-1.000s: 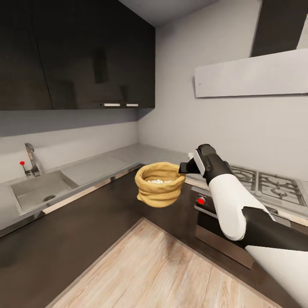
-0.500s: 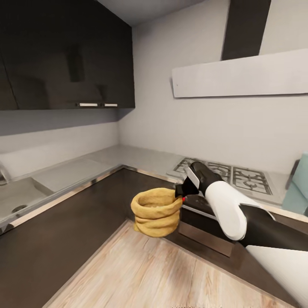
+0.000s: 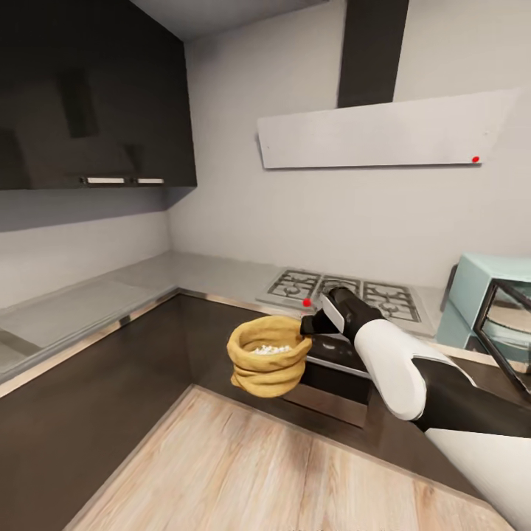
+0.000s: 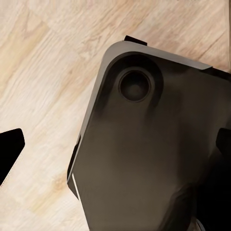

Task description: In the kitchen, take the popcorn bag from the countertop, put it into the microwave, and heat it until the popcorn is cooked so the cooked popcorn ends up inside the bag.

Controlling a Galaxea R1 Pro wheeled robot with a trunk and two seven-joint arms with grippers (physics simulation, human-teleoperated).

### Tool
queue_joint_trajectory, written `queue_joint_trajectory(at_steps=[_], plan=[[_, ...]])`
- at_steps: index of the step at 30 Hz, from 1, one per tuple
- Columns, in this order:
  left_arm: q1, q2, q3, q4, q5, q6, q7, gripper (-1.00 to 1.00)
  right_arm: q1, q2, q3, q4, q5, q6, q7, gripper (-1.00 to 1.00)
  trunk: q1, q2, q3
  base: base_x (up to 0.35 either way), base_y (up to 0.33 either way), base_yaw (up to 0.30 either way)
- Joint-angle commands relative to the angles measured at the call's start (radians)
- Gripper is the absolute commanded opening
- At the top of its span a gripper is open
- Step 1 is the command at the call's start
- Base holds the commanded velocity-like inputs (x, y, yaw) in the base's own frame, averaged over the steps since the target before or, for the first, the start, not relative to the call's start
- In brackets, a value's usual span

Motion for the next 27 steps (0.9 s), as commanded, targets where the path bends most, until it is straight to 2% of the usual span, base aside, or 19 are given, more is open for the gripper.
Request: queue_joint_trajectory(at_steps=[1,18,22,27], plan=[[0.0,0.0,0.006,0.0,0.0,-0.002,0.001,1.0,0.003,0.001,-0.008,-0.002,0.009,0.001,0.005,-1.0,0.0,-0.001,-0.001,0.0,0.0,-0.287],[0.001,0.001,0.006,-0.002,-0.001,-0.003,-0.008,1.0,0.007,-0.008,-0.007,0.012,0.009,0.014,0.0,-1.0,0.0,-0.001,-0.001,0.0,0.0,-0.287],[0.0,0.001,0.006,-0.002,-0.002,-0.003,-0.01,1.0,0.007,-0.009,-0.007,0.011,0.01,0.058,0.0,-1.0,0.0,-0.001,-0.001,0.0,0.0,-0.287],[0.0,0.001,0.005,-0.002,-0.002,-0.004,-0.01,1.0,0.007,-0.009,-0.007,0.012,0.009,0.073,0.004,-1.0,0.0,-0.001,-0.001,0.0,0.0,-0.277]])
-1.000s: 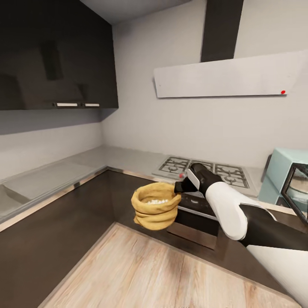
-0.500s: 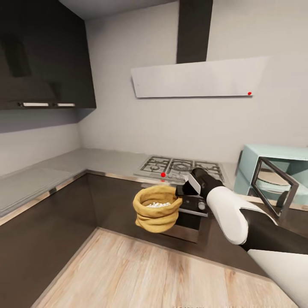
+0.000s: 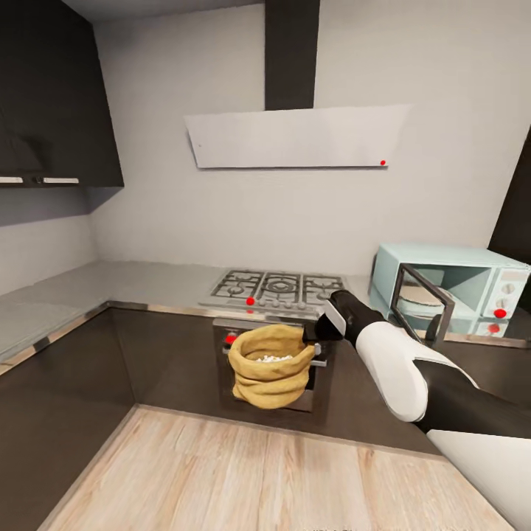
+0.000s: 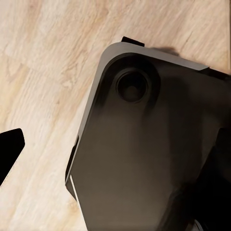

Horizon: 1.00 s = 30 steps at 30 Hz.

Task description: In the kitchen, take the popcorn bag from the countertop, put it into the microwave, and heat it until the popcorn is cooked so the cooked popcorn ends up inside the bag.

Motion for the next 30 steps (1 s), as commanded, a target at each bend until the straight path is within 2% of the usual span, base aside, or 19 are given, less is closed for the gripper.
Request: queue_joint_trajectory(at_steps=[1,6,15,22,30], plan=[[0.0,0.0,0.006,-0.001,0.0,-0.002,0.001,1.0,-0.001,0.002,-0.007,-0.002,0.011,0.005,0.005,-1.0,0.0,-0.001,-0.001,0.0,0.0,-0.258],[0.0,0.0,0.006,-0.001,0.001,-0.001,0.001,1.0,-0.001,0.003,-0.007,-0.002,0.011,0.005,0.008,-1.0,0.0,-0.001,-0.001,0.0,0.0,-0.228],[0.0,0.0,0.002,-0.002,-0.001,-0.003,0.001,1.0,-0.001,-0.001,-0.007,-0.003,0.013,0.005,0.008,-1.0,0.0,-0.001,-0.001,-0.017,0.007,-0.01],[0.0,-0.004,0.003,-0.001,0.002,-0.002,0.003,1.0,-0.001,-0.002,-0.006,0.003,0.013,0.007,0.005,-1.0,0.0,-0.001,-0.001,-0.295,0.042,0.0],[0.0,-0.005,0.003,-0.001,0.002,-0.002,0.007,1.0,-0.001,-0.016,-0.005,0.003,0.015,0.049,0.003,-1.0,0.0,-0.001,-0.001,-0.334,0.0,0.0]])
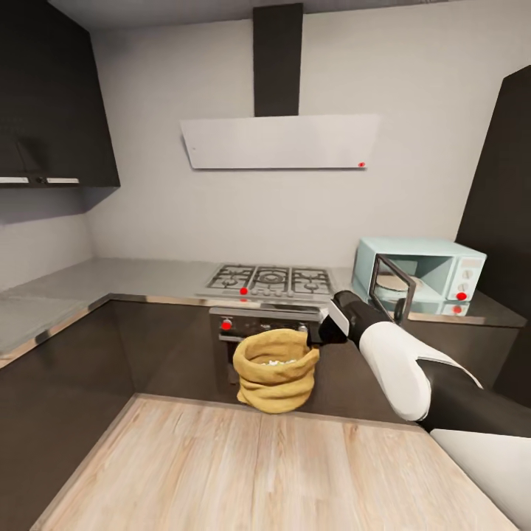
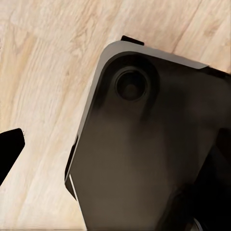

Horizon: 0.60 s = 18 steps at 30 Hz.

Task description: In the kitchen, take the popcorn bag from the countertop, put it into the microwave, and heat it until the popcorn is cooked so the cooked popcorn ends up inside the bag.

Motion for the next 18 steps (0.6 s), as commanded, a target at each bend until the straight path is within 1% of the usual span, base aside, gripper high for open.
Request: queue_joint_trajectory(at_steps=[1,11,16,18], plan=[[0.0,0.0,0.006,-0.001,0.0,-0.002,0.002,1.0,0.0,-0.001,-0.007,-0.002,0.009,0.004,0.004,-1.0,-0.001,-0.001,-0.001,-0.335,0.0,0.0],[-0.001,0.001,0.006,-0.001,0.0,-0.002,0.002,1.0,0.0,-0.007,-0.008,-0.003,0.008,0.004,0.004,-1.0,-0.001,-0.001,-0.001,-0.331,0.0,0.0],[0.0,0.003,0.008,-0.002,0.0,-0.002,0.002,1.0,0.0,-0.006,-0.007,-0.003,0.011,0.004,0.004,-1.0,-0.001,-0.001,-0.001,-0.065,0.0,-0.003],[0.0,0.003,0.007,-0.002,0.0,-0.002,0.002,1.0,0.0,-0.006,-0.007,-0.004,0.012,0.004,0.003,-1.0,-0.001,-0.001,-0.001,-0.004,0.0,-0.154]])
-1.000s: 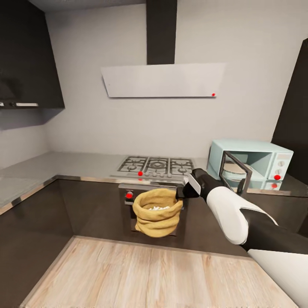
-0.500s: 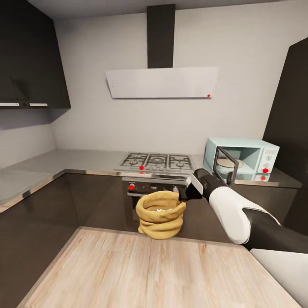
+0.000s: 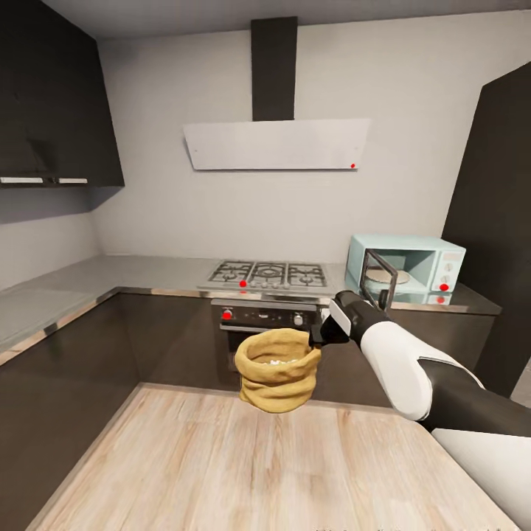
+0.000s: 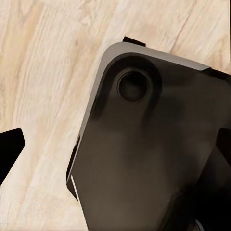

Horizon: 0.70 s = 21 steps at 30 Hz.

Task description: In the kitchen, take the popcorn bag from the countertop, put it into the microwave, and heat it until the popcorn is cooked so the cooked popcorn ends up inside the bag.

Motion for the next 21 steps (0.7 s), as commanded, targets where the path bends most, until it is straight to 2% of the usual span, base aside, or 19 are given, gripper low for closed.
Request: queue_joint_trajectory(at_steps=[1,8,12,16,21], plan=[[0.0,0.0,0.006,-0.001,0.0,-0.002,0.001,1.0,-0.001,0.001,-0.007,-0.002,0.011,0.004,0.004,-1.0,0.0,-0.001,-0.001,-0.001,0.0,-0.248],[-0.001,0.0,0.006,-0.001,0.0,-0.002,0.001,1.0,-0.001,-0.003,-0.007,-0.006,0.014,0.003,0.002,-1.0,0.0,-0.001,-0.001,0.0,0.0,-0.283],[0.0,0.0,0.006,-0.001,0.0,-0.002,0.001,1.0,-0.001,-0.03,-0.007,-0.013,0.014,0.003,0.002,-1.0,0.0,-0.001,-0.001,0.0,0.0,-0.29],[-0.001,0.0,0.006,-0.001,-0.001,-0.002,0.001,1.0,-0.001,-0.042,-0.007,-0.016,0.014,0.003,0.001,-1.0,0.0,-0.001,-0.001,0.0,0.0,-0.29],[-0.001,0.0,0.006,-0.001,-0.001,-0.002,0.001,1.0,-0.001,-0.071,-0.007,-0.017,0.013,0.003,0.001,-1.0,0.0,-0.001,-0.001,0.0,0.0,-0.29]])
